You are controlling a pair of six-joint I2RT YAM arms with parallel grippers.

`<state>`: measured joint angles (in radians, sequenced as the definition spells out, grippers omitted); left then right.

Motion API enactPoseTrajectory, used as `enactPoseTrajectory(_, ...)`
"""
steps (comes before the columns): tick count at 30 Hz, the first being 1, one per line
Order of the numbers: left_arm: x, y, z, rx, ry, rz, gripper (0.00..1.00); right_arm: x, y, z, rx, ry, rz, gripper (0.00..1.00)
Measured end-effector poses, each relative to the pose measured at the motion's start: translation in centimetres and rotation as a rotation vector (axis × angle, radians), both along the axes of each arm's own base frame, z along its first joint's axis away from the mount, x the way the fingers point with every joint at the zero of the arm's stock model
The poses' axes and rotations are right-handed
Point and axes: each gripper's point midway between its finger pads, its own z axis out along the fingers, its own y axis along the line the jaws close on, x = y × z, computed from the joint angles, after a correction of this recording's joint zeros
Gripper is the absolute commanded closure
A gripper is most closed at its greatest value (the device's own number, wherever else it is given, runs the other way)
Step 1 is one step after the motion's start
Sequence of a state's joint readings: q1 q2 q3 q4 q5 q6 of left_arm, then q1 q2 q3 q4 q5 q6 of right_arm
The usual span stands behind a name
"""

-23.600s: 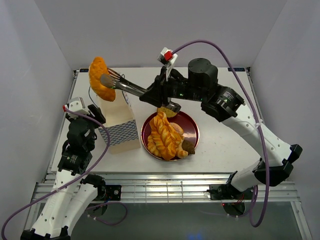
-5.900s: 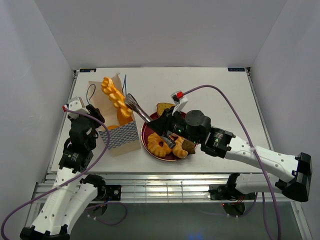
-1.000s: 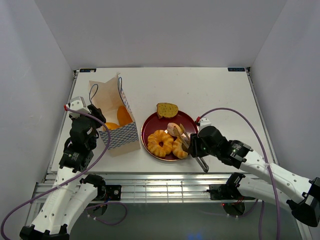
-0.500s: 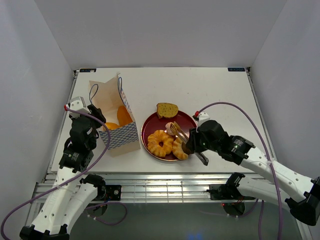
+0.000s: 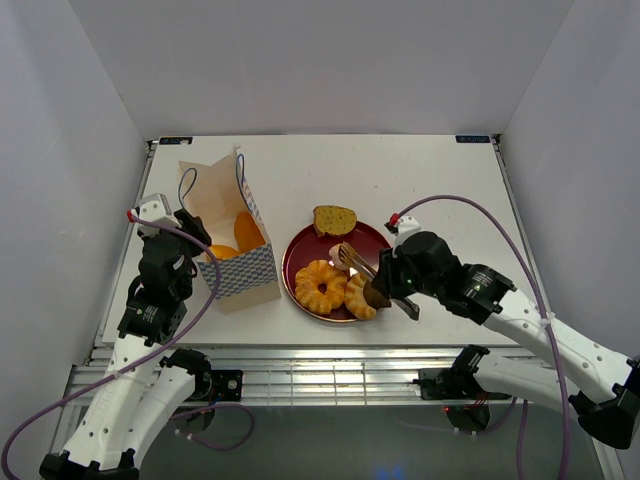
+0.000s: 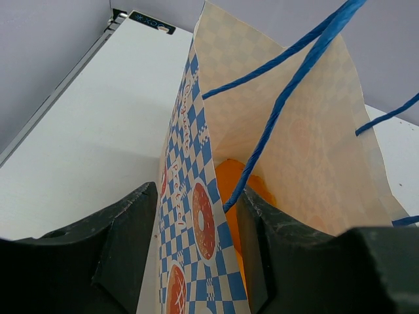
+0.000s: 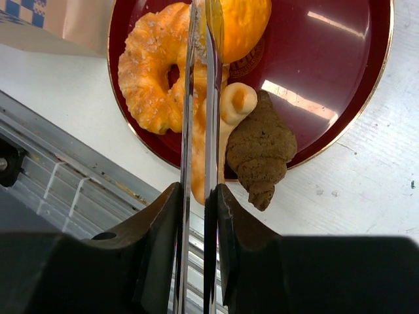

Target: Place the fake bread into the paper bag

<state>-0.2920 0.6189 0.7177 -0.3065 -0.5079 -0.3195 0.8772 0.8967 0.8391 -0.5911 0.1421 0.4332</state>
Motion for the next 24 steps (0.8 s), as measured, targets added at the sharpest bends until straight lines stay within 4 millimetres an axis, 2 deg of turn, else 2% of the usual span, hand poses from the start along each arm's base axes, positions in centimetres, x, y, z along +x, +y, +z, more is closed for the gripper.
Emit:
enactPoseTrajectory(4,0.0,0.0,0.0,0.000,-0.001,0.000,0.38,0.3,0.3,2.6,0.024,-0.032,0.008,0.92)
enactPoseTrajectory(11,0.0,0.0,0.0,0.000,-0.001,0.000,0.38,0.9,1.3,10.1,0.134,-0.157,0.048,0.92)
enactPoseTrajectory(15,0.0,0.0,0.0,0.000,-0.001,0.000,0.38,0.7,1.9,13.5,0.183,-0.216,0.106,0.92)
enactPoseTrajectory(19,0.0,0.0,0.0,0.000,-0.001,0.001,0.38,0.7,3.3,17.5,0.239,-0.279,0.176,0.92)
enactPoseTrajectory(24,0.0,0.0,0.0,0.000,-0.001,0.001,0.38,0.4,4.9,20.8,0.313,-0.343,0.263,0.92)
